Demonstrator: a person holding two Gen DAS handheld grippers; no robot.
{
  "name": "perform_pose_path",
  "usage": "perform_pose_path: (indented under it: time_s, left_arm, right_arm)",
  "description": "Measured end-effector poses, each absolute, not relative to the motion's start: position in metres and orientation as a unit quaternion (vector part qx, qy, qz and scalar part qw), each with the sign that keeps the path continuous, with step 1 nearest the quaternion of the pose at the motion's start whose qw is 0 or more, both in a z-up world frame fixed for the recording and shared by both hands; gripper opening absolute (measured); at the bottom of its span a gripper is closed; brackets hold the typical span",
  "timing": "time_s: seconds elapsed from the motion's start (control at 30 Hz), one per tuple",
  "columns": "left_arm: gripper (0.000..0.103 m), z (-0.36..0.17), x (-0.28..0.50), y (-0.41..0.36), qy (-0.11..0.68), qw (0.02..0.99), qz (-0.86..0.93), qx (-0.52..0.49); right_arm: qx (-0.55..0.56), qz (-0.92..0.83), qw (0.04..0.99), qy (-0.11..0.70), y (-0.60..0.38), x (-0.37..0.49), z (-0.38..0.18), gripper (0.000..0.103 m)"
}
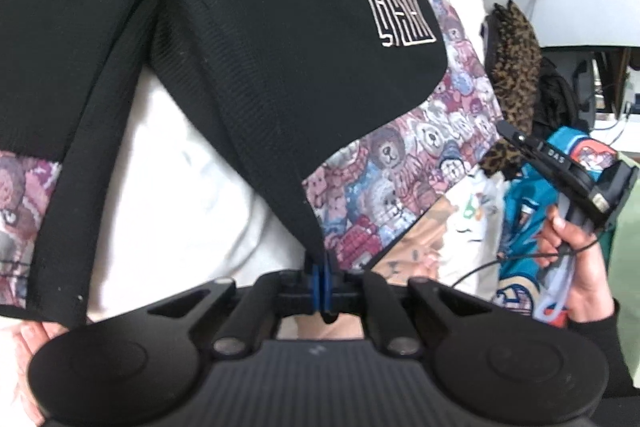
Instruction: Fold clothes
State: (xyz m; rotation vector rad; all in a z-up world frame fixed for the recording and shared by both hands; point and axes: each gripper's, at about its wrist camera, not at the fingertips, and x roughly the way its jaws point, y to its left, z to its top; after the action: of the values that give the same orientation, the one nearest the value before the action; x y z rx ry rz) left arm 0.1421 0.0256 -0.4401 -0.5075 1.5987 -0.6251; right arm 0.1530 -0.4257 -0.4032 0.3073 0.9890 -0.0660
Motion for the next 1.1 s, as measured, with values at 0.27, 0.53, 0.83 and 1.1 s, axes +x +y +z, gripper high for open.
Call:
perform_pose_path:
  time_s: [0.27, 0.53, 0.83, 1.1]
  left_arm:
    - [0.002, -0.452, 0.143, 0.022, 0.703, 0.623, -0.276, -0.205]
    - [0.011, -0.447, 0.140, 0.025, 0.704, 0.623, -0.284, -0.191]
    - [0.024, -0.424, 0.143, 0.043, 0.682, 0.652, -0.276, -0.183]
    - [0.026, -0.388, 0.152, 0.100, 0.643, 0.716, -0.200, -0.186]
  right_arm:
    - [0.147, -0.051, 0.860, 0.486, -0.430, 0.156, -0.416, 0.004]
    - [0.154, -0.068, 0.843, 0.511, -0.429, 0.160, -0.436, 0.009]
    - [0.141, -0.079, 0.856, 0.491, -0.419, 0.154, -0.410, 0.018]
    - [0.151, -0.043, 0.869, 0.470, -0.395, 0.158, -0.387, 0.018]
